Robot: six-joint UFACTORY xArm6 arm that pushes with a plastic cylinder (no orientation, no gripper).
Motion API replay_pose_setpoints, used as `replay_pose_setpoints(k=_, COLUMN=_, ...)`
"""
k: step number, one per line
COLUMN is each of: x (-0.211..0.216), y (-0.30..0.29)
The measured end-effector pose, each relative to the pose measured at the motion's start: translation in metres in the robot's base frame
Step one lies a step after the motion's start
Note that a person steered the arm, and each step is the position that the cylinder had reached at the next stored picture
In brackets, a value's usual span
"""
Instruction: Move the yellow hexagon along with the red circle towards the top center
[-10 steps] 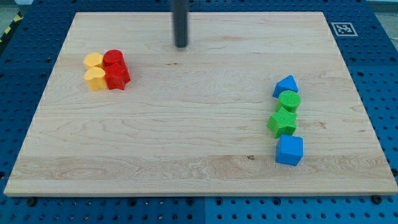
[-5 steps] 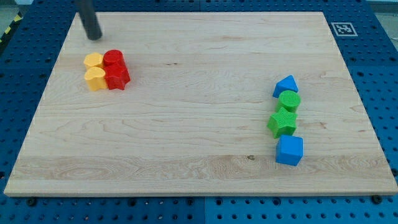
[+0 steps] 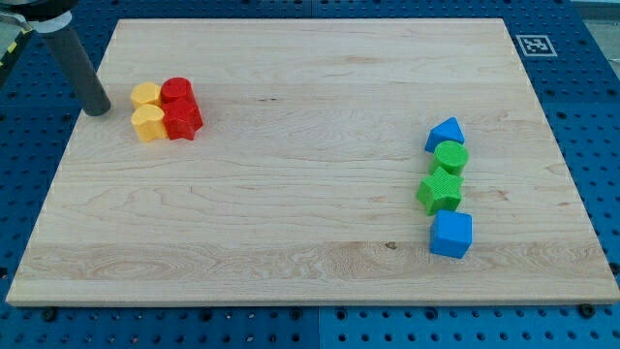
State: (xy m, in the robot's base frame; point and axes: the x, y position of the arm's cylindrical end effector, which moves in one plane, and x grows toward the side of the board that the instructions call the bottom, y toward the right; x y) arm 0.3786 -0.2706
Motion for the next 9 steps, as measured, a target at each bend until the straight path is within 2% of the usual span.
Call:
replay_pose_setpoints(k=2, x=0.000, y=0.086)
replay_pose_setpoints(k=5, x=-0.040, y=0.185)
replay_pose_setpoints(k=7, x=-0.098, y=0.161)
replay_pose_setpoints(k=8, x=-0.093, y=0.197)
replay_pose_setpoints(k=9, x=-0.062, y=0.235)
